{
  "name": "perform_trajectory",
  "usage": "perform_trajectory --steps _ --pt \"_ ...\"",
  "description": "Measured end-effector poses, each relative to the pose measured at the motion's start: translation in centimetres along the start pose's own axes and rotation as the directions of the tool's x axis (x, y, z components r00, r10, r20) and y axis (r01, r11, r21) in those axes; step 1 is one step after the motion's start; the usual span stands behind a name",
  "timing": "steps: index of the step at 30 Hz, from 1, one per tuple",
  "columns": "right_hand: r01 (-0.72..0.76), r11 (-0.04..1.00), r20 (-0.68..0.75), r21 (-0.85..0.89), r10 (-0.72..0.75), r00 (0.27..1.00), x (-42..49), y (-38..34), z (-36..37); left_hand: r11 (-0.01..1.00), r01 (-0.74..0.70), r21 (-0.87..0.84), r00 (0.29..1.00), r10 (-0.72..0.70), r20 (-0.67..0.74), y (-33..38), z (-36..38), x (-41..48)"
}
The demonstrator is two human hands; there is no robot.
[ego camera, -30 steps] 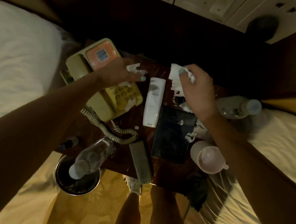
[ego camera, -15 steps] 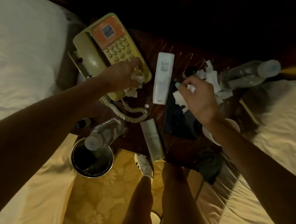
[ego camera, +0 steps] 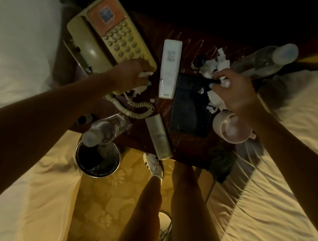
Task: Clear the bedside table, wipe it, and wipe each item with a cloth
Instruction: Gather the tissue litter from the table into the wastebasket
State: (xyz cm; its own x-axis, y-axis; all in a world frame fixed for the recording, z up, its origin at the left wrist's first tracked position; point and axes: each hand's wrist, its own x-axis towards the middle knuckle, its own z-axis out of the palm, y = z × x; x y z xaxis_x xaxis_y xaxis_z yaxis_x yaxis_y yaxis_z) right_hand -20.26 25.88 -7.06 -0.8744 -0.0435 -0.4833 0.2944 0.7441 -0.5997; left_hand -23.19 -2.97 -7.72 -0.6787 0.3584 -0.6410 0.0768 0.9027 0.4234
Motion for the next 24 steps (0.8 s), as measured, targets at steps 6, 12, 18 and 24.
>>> perform_trajectory --steps 6,12,18,24 --pt "0.055 0.989 0.075 0.134 -0.066 0.995 -1.1 -2.0 2.3 0.997 0.064 -0.054 0.997 -0.061 0.056 0.8 0.7 -1.5" --pt "0.165 0.97 0.267 0.179 -0.209 0.941 -2.0 -4.3 8.9 0.987 0.114 -0.112 0.993 -0.113 0.01 0.2 -0.2 -3.0" --pt "0.153 0.986 0.253 0.065 -0.165 0.953 -0.5 -4.8 13.3 0.95 0.146 -0.275 0.974 -0.186 -0.127 -2.0 -1.5 -4.8" --pt "0.196 0.98 0.295 -0.015 -0.183 0.938 -0.3 -5.1 13.8 0.89 0.129 -0.438 0.96 -0.223 -0.17 -3.7 -0.9 -6.7"
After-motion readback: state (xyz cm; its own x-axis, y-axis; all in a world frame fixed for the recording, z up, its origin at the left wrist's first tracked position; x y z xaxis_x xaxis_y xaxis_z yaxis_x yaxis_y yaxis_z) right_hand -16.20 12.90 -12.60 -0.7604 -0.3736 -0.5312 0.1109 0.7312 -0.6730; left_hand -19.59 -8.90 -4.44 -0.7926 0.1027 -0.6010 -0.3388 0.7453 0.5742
